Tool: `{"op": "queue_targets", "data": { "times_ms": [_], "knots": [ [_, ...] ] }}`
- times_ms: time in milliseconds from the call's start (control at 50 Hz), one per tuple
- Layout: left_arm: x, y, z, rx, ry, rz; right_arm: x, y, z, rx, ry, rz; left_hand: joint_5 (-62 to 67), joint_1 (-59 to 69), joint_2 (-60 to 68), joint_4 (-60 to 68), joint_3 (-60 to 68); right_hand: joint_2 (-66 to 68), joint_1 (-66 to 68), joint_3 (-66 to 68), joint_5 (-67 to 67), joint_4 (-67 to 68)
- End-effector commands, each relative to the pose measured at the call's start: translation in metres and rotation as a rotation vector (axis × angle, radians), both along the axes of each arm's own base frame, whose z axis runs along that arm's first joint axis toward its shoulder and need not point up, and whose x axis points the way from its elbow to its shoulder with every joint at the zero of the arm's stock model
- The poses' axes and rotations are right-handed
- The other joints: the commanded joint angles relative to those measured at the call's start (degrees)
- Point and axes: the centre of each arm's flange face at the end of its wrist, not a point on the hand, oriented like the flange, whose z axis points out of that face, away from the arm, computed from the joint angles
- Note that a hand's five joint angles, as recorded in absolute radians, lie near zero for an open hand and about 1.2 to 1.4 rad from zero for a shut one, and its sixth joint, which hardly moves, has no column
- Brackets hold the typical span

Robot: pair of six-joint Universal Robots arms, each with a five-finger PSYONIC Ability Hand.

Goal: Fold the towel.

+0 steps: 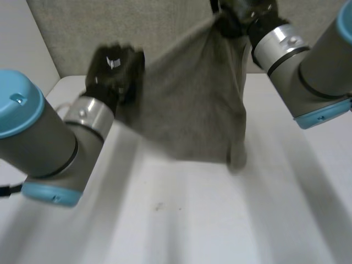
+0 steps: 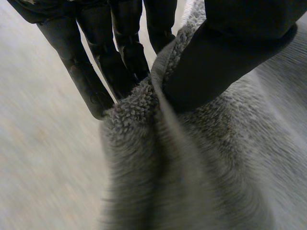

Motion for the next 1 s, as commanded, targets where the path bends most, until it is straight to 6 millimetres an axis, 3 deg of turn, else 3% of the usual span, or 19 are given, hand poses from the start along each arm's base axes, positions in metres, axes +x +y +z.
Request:
{"op": "queue_targets", "data": {
  "times_ms": [20,40,60,100,120,160,280,320,340,380,520,560,620,640,660,700,760,860,1000],
  "knots": [
    [-0.019,0.022,-0.002,-0.053,0.048,-0.049,-0.004,0.016,-0.021,0.121,0.059,0.044,12.48,14.31,11.87,11.89,11.89,12.94,19.28,12.21,17.04,11.66],
    [-0.025,0.038,-0.018,-0.010,0.017,-0.085,-0.006,0.019,-0.031,0.170,0.089,0.040,12.48,14.31,11.87,11.89,11.89,12.94,19.28,12.21,17.04,11.66],
    [-0.025,0.038,-0.018,-0.009,0.016,-0.086,-0.006,0.019,-0.031,0.171,0.090,0.040,12.48,14.31,11.87,11.89,11.89,12.94,19.28,12.21,17.04,11.66],
    [-0.027,0.067,-0.051,0.080,-0.051,-0.137,-0.016,0.022,-0.055,0.262,0.173,0.016,12.33,14.17,11.73,11.74,11.75,12.94,19.28,12.21,17.04,11.66],
    [-0.027,0.067,-0.051,0.080,-0.052,-0.137,-0.016,0.022,-0.055,0.262,0.173,0.016,12.33,14.17,11.73,11.74,11.75,12.94,19.28,12.21,17.04,11.66],
    [-0.019,0.087,-0.082,0.177,-0.128,-0.144,-0.036,0.022,-0.082,0.355,0.307,-0.042,12.16,14.00,11.56,11.57,11.58,12.94,19.28,12.21,17.04,11.66],
    [-0.012,0.118,-0.114,0.303,-0.234,-0.159,-0.066,0.034,-0.118,0.486,0.557,-0.095,8.12,9.96,7.52,7.54,7.54,12.94,19.28,12.21,17.04,11.66],
    [-0.013,0.134,-0.122,0.352,-0.291,-0.189,-0.079,0.045,-0.135,0.530,0.715,-0.096,-3.74,-1.91,-4.35,-4.33,-4.33,12.94,19.28,12.21,17.04,11.66],
    [-0.013,0.134,-0.122,0.352,-0.291,-0.189,-0.079,0.045,-0.135,0.531,0.716,-0.096,-3.82,-1.98,-4.42,-4.41,-4.40,12.94,19.28,12.21,17.04,11.66],
    [-0.014,0.140,-0.122,0.375,-0.319,-0.201,-0.092,0.048,-0.147,0.569,0.797,-0.101,-20.39,-18.56,-21.00,-20.98,-20.98,12.94,19.28,12.21,17.04,11.66],
    [-0.023,0.133,-0.104,0.337,-0.284,-0.214,-0.107,0.047,-0.145,0.549,0.776,-0.153,-40.66,-38.82,-41.26,-41.24,-41.24,12.94,19.28,12.21,17.04,11.66],
    [-0.027,0.123,-0.092,0.303,-0.252,-0.201,-0.110,0.045,-0.147,0.527,0.762,-0.168,-56.58,-54.74,-57.18,-57.17,-57.16,12.94,19.28,12.21,17.04,11.66],
    [-0.027,0.115,-0.086,0.289,-0.238,-0.185,-0.112,0.043,-0.152,0.507,0.748,-0.171,-56.30,-54.46,-56.90,-56.89,-56.88,12.94,19.28,12.21,17.04,11.66],
    [-0.025,0.101,-0.081,0.278,-0.220,-0.153,-0.112,0.043,-0.152,0.507,0.748,-0.171,-56.30,-54.46,-56.90,-56.89,-56.88,12.94,19.28,12.21,17.04,11.66],
    [-0.025,0.101,-0.081,0.278,-0.220,-0.152,-0.113,0.043,-0.154,0.501,0.742,-0.171,-56.30,-54.46,-56.90,-56.89,-56.88,12.94,19.28,12.21,17.04,11.66],
    [-0.014,0.073,-0.076,0.275,-0.203,-0.094,-0.114,0.042,-0.157,0.503,0.741,-0.176,-55.97,-54.13,-56.57,-56.56,-56.55,12.94,19.28,12.21,17.04,11.66],
    [-0.009,0.061,-0.076,0.279,-0.201,-0.106,-0.117,0.042,-0.161,0.511,0.739,-0.180,-55.13,-53.29,-55.73,-55.72,-55.71,12.94,19.28,12.21,17.04,11.66],
    [-0.009,0.053,-0.083,0.299,-0.211,-0.199,-0.121,0.039,-0.167,0.514,0.735,-0.193,-53.78,-51.94,-54.38,-54.37,-54.36,12.94,19.28,12.21,17.04,11.66],
    [-0.019,0.060,-0.099,0.329,-0.239,-0.348,-0.125,0.037,-0.171,0.508,0.729,-0.208,-52.94,-51.10,-53.54,-53.52,-53.52,12.94,19.28,12.21,17.04,11.66]
  ]
}}
